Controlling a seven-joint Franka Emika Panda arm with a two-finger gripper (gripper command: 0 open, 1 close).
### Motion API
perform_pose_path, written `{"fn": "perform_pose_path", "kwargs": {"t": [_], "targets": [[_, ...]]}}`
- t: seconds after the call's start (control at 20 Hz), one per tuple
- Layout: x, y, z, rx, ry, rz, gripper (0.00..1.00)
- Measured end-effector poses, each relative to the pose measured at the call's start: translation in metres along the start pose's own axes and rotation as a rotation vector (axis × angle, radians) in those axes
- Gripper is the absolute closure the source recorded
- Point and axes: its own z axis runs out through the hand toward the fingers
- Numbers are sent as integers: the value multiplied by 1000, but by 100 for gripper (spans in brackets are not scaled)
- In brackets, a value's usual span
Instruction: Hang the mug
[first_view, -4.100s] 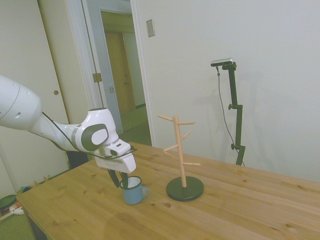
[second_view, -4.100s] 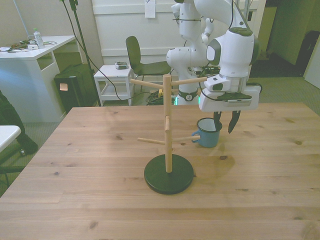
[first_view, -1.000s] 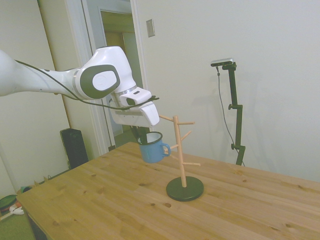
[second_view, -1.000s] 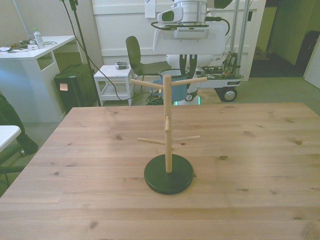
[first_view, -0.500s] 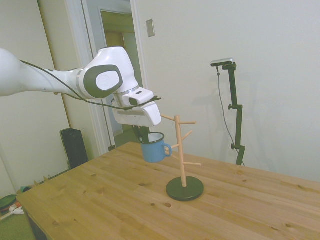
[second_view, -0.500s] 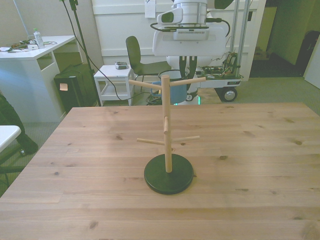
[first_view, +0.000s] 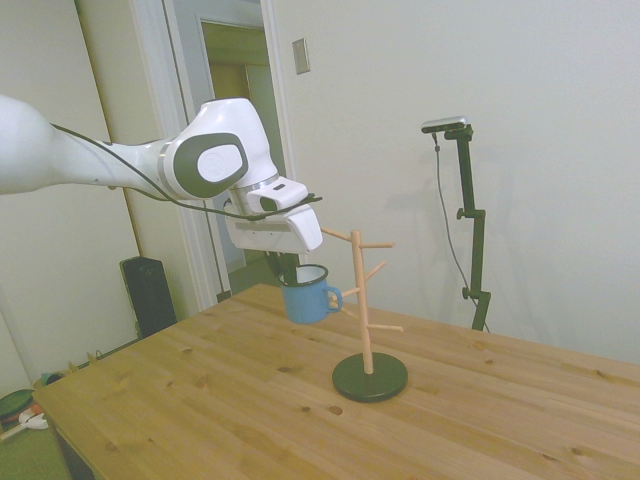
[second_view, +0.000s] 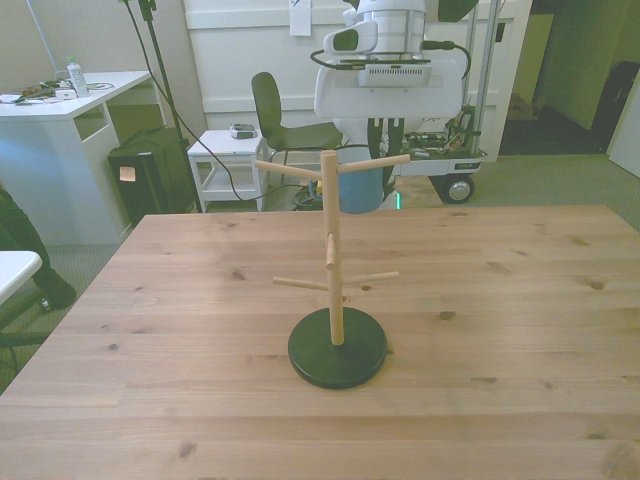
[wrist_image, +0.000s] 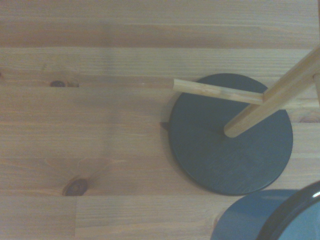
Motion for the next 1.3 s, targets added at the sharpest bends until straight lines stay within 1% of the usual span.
{"fn": "perform_pose_path", "kwargs": {"t": [0.6,0.9,1.3], "targets": [[-6,-8,4,-2,-6,-16,100],[-1,-9,-1,6,3,-11,100],[15,-16,7,2,2,-1,100]]}}
